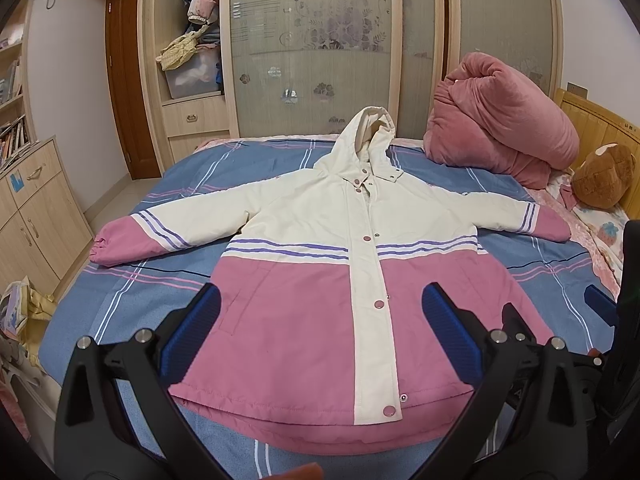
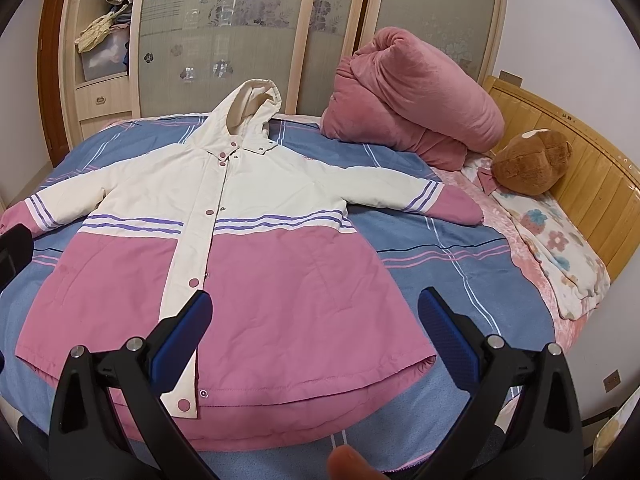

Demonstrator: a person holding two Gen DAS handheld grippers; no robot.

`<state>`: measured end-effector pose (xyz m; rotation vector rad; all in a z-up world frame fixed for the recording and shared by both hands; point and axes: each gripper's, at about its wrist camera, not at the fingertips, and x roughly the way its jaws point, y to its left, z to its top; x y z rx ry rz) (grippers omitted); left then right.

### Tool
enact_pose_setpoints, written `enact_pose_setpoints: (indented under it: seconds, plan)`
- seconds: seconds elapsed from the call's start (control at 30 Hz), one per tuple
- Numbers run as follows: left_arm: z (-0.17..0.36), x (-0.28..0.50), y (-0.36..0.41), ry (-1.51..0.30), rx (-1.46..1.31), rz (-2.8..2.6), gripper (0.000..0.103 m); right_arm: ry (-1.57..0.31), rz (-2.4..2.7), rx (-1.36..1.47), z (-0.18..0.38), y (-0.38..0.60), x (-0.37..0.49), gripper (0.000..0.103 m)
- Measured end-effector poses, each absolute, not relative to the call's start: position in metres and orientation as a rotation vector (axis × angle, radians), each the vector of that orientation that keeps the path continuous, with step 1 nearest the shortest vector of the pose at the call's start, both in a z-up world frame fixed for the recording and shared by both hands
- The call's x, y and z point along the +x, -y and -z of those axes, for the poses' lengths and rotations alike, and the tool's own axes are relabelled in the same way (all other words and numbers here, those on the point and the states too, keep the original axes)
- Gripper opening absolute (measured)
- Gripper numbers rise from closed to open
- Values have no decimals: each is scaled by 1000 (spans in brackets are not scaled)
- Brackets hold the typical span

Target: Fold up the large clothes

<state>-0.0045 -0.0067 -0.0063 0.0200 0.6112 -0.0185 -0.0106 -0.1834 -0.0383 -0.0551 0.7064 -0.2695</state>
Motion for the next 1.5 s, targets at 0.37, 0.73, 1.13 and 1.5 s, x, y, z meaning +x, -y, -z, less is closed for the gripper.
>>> enact_pose_setpoints:
  seconds: [0.37,0.73,1.13,1.5]
  plan:
    - [6,-5,7,-612,20,18,101,-707,270,-56,38,183,-10,102]
    - [6,-4,7,-613,20,19,101,-707,268,-58,38,181,-10,102]
    - [7,-5,8,-615,21,17,101,-707,269,-59,38,180,-10,102]
    - [20,3,3,-640,-5,-2,101,-707,266,-39,43,180,-6,102]
